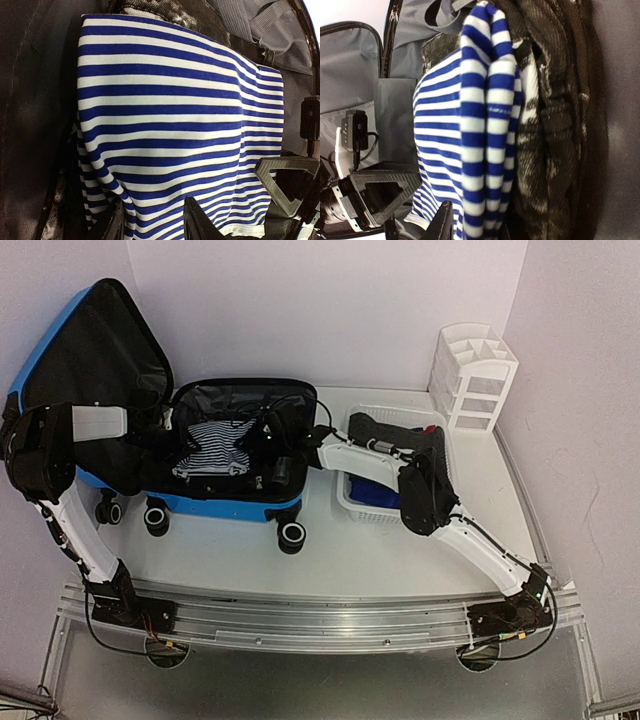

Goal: Open, take out, and arrange the luggage

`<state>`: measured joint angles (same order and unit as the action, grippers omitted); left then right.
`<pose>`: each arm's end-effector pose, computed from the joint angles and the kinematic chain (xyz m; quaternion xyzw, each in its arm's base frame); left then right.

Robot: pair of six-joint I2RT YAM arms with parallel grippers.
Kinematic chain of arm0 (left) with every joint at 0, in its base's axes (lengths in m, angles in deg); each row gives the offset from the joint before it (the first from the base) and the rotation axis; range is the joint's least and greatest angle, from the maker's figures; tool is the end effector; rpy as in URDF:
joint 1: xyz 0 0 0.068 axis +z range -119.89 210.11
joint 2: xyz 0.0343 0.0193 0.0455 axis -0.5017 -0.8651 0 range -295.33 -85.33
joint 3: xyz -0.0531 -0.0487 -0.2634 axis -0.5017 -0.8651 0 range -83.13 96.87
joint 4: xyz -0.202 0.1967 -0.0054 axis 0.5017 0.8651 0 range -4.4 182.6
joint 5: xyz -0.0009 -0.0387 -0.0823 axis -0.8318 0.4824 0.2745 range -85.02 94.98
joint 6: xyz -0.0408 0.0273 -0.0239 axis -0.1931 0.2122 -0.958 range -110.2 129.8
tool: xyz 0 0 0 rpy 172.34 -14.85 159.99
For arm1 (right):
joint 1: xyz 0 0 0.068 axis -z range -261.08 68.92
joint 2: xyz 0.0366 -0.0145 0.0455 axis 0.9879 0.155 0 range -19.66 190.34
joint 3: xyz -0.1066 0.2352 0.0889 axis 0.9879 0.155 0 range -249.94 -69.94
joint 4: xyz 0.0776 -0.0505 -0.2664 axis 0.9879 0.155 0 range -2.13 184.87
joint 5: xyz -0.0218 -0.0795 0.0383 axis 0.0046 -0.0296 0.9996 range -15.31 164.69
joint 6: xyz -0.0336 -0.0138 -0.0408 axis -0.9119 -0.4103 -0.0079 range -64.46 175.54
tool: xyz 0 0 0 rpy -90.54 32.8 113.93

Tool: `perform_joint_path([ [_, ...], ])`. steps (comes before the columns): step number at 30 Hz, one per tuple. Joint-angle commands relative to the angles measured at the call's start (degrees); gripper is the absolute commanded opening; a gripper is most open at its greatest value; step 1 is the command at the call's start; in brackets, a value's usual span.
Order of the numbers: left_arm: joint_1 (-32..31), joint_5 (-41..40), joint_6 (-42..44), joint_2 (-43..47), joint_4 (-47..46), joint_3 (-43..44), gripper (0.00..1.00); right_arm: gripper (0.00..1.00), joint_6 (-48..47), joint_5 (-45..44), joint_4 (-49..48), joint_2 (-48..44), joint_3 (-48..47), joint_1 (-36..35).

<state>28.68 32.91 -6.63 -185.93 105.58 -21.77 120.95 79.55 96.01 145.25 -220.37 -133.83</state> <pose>0.3670 -0.0263 0.1596 -0.0586 0.9360 -0.2699 0.2184 0.3913 0.5197 0.1313 0.0682 0.8288 0.4937 0.2545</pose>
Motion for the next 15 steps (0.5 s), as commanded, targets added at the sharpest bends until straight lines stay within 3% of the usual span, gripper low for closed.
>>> perform_joint_path([
  [1,-0.06,2.36,0.75,-1.83,1.20,1.49,0.40,0.25,2.97,-0.38,-0.94,4.05,-0.97,0.23],
  [6,-0.07,2.89,0.97,-2.67,1.81,2.35,0.40,0.24,2.97,0.10,-0.81,4.67,-1.06,0.18],
  [10,-0.06,3.61,0.96,-3.30,2.01,3.36,0.40,0.02,3.83,1.67,-0.99,5.69,-3.17,-0.01],
  [15,-0.06,4.26,1.53,-3.98,3.04,5.53,0.39,0.00,4.03,2.45,-3.34,3.27,-0.27,-0.15],
])
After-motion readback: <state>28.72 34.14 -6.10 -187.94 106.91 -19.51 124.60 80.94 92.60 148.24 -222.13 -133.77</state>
